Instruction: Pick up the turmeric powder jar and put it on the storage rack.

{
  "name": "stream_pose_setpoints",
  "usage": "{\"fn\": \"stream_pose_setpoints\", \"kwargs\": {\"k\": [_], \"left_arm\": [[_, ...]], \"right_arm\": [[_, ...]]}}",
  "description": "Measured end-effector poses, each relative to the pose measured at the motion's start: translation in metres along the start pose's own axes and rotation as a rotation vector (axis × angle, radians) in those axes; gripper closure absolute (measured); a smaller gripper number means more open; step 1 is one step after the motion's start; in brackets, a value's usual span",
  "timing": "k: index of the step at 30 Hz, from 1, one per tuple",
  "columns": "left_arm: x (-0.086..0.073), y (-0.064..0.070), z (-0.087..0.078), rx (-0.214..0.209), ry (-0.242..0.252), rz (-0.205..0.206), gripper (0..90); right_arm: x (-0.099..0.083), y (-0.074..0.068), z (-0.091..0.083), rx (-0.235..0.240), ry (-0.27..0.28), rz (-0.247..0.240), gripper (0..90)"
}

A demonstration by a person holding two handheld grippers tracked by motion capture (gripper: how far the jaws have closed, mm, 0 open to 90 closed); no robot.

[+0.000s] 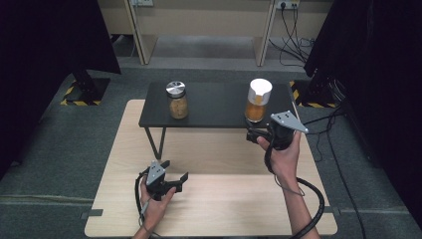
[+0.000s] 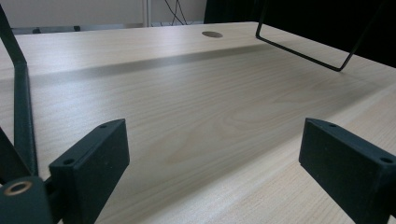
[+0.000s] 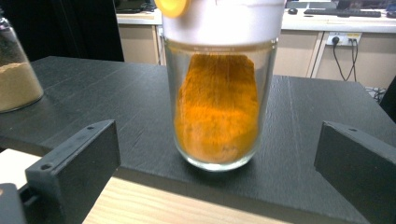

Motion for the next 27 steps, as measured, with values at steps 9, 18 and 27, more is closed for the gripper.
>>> {"fn": "stream_pose_setpoints", "kwargs": {"k": [9,18,27], "left_arm": [[0.000,0.000,0.000,0.001,0.000,0.000,7.6],[0.000,0.000,0.000,0.001,0.000,0.000,7.6],[0.000,0.000,0.000,0.001,0.001,0.000,7.6]], "right_arm": [[-0.012,0.003,-0.010,0.014,-0.001,-0.002,0.3],[-0.022,0.007,-0.018,0.025,-0.002,0.012,0.3],[-0.034,0.008,-0.025,0.029,0.003,0.015,0.3]]}}
Point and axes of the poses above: each handheld gripper's, and its own axes: z roughly forward along the jaws, x roughly out of its top, y roughly to its right, the point moved 1 cm from there along z, roughly forward along the jaws, and after that the axes turned 7 degrees about -x, right-handed, at the moved point
